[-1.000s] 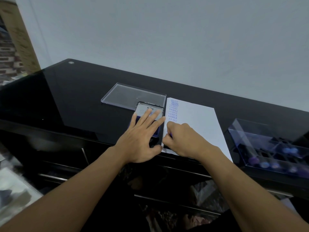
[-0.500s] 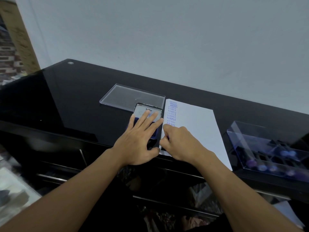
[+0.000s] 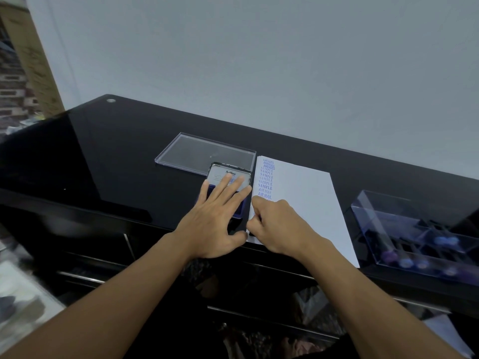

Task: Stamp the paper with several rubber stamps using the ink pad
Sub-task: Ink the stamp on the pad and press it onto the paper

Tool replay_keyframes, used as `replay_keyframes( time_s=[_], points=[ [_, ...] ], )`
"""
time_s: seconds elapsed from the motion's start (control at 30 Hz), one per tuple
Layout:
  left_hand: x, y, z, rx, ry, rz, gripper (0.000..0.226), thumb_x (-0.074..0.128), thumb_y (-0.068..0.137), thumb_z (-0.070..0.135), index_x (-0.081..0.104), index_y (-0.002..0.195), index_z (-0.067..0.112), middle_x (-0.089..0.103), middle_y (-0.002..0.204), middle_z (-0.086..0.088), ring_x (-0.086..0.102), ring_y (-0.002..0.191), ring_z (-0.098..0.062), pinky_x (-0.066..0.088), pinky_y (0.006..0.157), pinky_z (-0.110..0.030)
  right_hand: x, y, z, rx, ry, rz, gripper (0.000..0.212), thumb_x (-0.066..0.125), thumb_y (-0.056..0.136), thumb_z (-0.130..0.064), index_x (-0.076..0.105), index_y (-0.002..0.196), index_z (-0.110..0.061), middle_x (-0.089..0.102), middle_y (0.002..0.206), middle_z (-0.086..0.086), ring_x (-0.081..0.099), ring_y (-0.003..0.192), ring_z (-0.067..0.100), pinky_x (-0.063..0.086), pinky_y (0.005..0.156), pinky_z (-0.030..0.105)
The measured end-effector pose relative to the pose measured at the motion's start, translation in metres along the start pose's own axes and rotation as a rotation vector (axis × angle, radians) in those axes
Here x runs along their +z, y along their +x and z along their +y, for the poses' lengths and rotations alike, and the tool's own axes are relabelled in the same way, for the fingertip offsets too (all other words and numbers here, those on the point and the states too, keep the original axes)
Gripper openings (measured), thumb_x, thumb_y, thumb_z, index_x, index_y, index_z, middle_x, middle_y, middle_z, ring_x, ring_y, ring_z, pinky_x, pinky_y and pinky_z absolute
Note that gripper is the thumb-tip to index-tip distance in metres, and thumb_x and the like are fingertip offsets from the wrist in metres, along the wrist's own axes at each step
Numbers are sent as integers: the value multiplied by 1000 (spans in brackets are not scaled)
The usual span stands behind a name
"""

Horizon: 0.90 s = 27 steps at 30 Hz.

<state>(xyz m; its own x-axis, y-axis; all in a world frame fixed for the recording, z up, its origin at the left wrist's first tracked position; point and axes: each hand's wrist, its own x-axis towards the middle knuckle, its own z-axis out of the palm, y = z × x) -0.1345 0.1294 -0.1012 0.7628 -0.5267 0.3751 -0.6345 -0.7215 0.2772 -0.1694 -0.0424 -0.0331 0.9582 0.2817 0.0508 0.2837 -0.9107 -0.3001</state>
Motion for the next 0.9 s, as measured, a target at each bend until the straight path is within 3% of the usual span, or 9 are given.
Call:
replay_keyframes(
  time_s=[0.9],
  points=[
    [0,0,0,-4,9,-2,86,51,87,54,16,159,22,-1,168,5,-20,152,-10,-5,122,-57,6,2,1,47,25,38,33,47,93,-20,26,68,-28,43,64,-2,39,58,14,24,49,28]
  ],
)
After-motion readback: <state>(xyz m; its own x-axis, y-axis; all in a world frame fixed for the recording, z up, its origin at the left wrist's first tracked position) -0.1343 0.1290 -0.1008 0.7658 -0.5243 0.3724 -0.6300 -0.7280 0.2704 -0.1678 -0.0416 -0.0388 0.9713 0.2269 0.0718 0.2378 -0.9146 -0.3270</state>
